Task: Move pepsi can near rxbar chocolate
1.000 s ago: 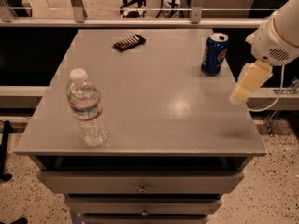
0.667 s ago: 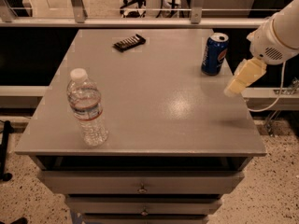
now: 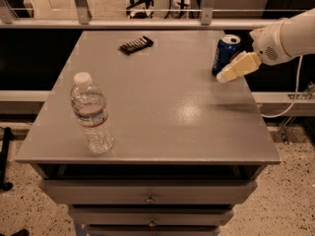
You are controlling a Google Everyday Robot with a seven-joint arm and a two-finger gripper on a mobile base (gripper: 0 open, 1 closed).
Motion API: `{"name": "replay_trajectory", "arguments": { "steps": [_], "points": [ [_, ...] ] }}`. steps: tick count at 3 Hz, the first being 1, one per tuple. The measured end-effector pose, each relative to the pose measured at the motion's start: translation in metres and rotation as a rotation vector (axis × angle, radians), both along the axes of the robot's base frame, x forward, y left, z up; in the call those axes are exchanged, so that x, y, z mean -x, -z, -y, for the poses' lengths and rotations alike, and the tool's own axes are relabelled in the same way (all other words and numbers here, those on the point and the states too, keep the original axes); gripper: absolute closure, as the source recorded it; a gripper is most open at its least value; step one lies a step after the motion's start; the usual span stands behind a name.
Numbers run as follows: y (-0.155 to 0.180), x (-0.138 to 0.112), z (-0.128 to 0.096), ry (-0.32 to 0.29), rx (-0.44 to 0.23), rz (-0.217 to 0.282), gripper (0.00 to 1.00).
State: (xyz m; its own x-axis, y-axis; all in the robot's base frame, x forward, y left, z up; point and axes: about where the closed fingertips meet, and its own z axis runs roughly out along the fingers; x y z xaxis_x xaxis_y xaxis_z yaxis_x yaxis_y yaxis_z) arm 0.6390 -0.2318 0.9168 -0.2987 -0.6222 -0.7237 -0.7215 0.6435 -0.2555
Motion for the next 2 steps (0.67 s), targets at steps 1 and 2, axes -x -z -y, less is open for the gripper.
{"name": "replay_trajectory", "arguments": {
  "steps": [1, 2],
  "points": [
    [-0.001, -0.024, -0.006, 0.006, -0.126, 0.046, 0.00],
    [0.005, -0.044, -0.014, 0.021, -0.250, 0.055, 0.00]
  ]
}}
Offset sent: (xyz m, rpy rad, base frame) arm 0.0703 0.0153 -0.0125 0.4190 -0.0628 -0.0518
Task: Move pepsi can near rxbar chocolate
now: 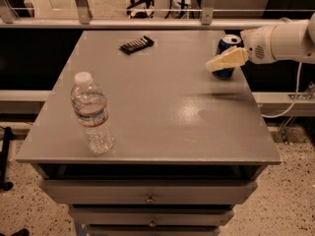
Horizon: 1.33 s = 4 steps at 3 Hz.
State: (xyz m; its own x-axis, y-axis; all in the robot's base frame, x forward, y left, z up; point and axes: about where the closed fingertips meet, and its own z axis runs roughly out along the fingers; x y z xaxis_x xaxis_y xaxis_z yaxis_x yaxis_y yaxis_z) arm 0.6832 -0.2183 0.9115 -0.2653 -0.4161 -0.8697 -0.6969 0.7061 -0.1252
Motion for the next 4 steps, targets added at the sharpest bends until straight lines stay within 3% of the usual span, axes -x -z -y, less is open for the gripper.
{"name": "replay_trajectory", "arguments": {
  "steps": [1, 2, 3, 4],
  "points": [
    [0.011, -0.013, -0.006, 0.017, -0.080, -0.021, 0.18],
    [0.014, -0.022, -0.002, 0.027, -0.107, -0.022, 0.41],
    [-0.006, -0.035, -0.001, 0.020, -0.108, 0.020, 0.64],
    [-0.009, -0.037, -0.002, 0.018, -0.110, 0.026, 0.88]
  ]
}}
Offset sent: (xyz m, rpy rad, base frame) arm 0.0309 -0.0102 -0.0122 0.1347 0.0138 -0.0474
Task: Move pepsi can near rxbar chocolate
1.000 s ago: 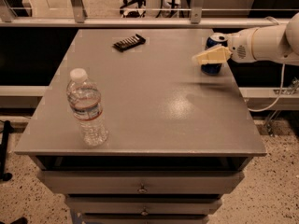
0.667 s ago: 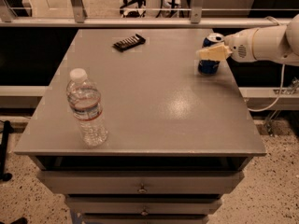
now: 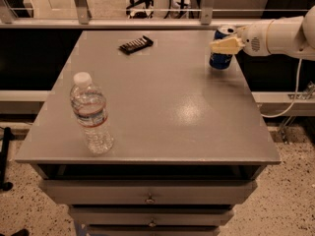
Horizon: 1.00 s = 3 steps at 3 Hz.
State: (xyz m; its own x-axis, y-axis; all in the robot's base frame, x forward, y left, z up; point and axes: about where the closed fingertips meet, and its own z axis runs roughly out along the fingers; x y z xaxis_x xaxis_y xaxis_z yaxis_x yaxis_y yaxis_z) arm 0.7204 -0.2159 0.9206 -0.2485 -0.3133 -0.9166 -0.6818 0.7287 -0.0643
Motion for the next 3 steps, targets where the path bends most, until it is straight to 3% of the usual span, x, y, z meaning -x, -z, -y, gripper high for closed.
{"name": "replay_trajectory", "arguments": {
  "steps": [1, 3],
  "points": [
    [0.001, -0.001, -0.002, -0.004, -0.001, -0.001, 1.00],
    [0.013, -0.025, -0.045, -0.037, -0.093, 0.058, 1.00]
  ]
}}
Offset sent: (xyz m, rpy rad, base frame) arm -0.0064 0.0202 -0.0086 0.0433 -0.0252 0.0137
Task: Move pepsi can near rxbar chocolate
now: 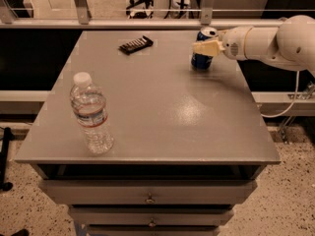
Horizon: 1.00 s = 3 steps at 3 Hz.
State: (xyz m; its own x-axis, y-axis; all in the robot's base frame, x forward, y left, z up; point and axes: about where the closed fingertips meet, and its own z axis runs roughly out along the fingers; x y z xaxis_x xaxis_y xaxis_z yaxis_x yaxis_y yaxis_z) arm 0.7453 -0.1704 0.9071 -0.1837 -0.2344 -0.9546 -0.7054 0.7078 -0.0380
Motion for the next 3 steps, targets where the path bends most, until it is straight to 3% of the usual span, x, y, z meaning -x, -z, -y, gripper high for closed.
{"name": "replay_trajectory", "arguments": {
  "steps": [1, 3],
  "points": [
    [0.0106, -0.0326, -0.0288, -0.040, -0.013, 0.034, 1.00],
    [0.0074, -0.0327, -0.0289, -0.040, -0.013, 0.034, 1.00]
  ]
}}
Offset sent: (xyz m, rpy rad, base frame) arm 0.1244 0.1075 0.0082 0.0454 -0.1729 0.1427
